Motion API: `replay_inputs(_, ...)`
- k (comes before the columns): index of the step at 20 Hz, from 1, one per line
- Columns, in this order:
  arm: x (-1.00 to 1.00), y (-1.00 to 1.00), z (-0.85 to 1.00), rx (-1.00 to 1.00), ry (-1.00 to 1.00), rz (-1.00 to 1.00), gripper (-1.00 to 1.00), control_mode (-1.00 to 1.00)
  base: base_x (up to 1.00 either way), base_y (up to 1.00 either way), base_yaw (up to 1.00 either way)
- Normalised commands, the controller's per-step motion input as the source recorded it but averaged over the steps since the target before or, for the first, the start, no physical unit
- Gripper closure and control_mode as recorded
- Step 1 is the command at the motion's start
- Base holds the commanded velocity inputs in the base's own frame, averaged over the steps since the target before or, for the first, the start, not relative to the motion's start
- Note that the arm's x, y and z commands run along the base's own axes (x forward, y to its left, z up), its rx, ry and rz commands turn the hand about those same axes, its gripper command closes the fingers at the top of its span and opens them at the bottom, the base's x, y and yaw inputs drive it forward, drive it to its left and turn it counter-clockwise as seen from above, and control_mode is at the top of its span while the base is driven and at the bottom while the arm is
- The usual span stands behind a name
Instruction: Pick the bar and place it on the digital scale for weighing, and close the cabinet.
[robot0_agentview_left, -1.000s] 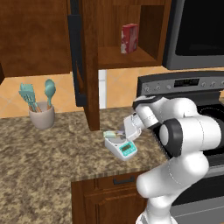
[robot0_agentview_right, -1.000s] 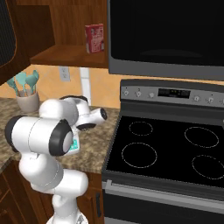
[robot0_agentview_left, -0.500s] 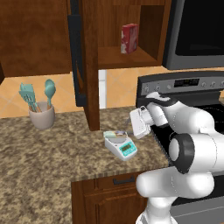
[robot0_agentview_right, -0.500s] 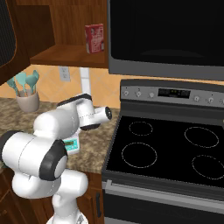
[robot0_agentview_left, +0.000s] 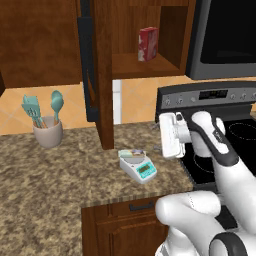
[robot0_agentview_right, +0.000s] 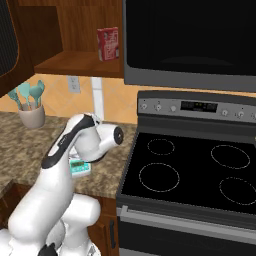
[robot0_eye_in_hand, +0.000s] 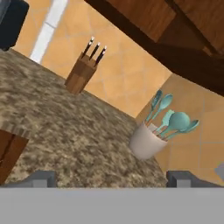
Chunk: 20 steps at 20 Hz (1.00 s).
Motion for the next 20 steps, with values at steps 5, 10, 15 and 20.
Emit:
replay_inputs(5, -0.88, 0.22, 1.0, -0.12, -0.48, 0.0, -1.0, -1.0, 0.0, 0.0, 0.0)
replay_inputs(10, -0.89, 0.19, 1.0, -0.15, -0.36, 0.0, -1.0, -1.0, 0.0, 0.0, 0.0)
replay_inputs(15, -1.0, 0.3, 1.0, -0.1, -0.32, 0.0, -1.0, -1.0, 0.0, 0.0, 0.0)
replay_inputs(20, -0.98, 0.53, 0.62, -0.07, -0.24, 0.0, -1.0, -1.0, 0.0, 0.0, 0.0)
